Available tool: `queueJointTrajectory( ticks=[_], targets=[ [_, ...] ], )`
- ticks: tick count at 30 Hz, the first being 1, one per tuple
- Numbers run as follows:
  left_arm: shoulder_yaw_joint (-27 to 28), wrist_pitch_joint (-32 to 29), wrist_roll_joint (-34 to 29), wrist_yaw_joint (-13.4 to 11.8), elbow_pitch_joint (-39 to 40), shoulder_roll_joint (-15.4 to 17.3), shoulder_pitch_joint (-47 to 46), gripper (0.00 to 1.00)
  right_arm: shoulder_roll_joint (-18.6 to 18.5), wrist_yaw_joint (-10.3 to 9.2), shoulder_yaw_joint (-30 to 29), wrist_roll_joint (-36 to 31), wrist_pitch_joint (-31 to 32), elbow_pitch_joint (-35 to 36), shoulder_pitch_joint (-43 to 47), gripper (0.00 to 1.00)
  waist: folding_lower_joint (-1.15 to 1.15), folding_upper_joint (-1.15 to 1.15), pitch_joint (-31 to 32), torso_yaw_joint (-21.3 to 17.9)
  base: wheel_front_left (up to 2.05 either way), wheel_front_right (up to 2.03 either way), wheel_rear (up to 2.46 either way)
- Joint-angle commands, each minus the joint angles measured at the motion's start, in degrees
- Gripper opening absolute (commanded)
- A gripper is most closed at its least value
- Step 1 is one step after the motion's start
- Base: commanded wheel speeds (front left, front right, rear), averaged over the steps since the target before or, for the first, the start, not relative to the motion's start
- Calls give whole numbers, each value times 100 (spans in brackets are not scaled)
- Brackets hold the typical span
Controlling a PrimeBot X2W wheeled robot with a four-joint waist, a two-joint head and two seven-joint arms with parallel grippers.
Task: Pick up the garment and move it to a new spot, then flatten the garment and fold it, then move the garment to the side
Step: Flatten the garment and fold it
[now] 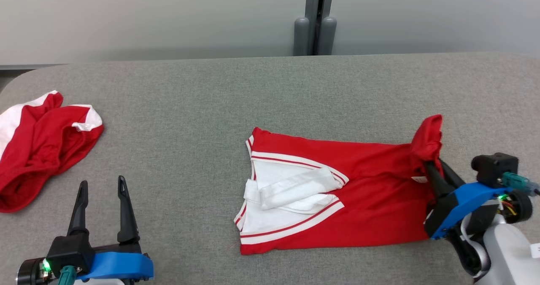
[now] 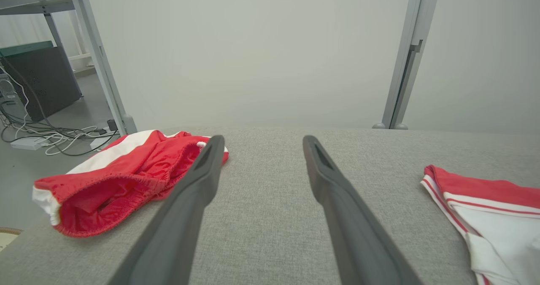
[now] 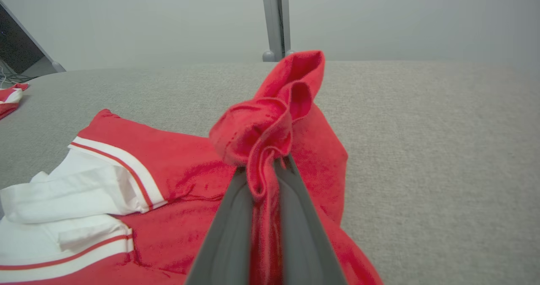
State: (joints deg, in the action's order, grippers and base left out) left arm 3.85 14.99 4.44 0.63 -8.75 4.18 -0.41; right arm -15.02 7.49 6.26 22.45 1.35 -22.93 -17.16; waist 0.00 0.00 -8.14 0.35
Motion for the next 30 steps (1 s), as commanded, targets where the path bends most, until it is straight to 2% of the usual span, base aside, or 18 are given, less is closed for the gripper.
queueJointTrajectory(
  ticks=[1,7,15,20,29,30],
  targets=[
    [26,27,-41,21,-13,0,-10,100,33,1,35,-33,9,43,64,0,0,0,-2,14,0,0,0],
    [3,27,-49,74,-46,-35,-43,100,407,1,557,23,157,252,-139,0,0,0,-20,155,0,0,0],
    [-40,27,-38,132,-144,-76,-161,100,867,1,1270,83,141,101,-516,0,0,0,-109,377,0,0,0],
    [-106,28,-44,174,-208,-98,-275,100,1043,1,1650,177,76,-97,-772,0,0,0,-164,545,0,0,0],
    [-189,28,-6,143,-235,-123,-358,100,1180,1,1984,262,-108,-571,-1096,0,0,0,-269,752,0,0,0],
    [-199,27,-4,133,-227,-125,-355,100,1188,1,2009,255,-128,-636,-1113,13,0,0,-279,758,0,0,0]
  ],
)
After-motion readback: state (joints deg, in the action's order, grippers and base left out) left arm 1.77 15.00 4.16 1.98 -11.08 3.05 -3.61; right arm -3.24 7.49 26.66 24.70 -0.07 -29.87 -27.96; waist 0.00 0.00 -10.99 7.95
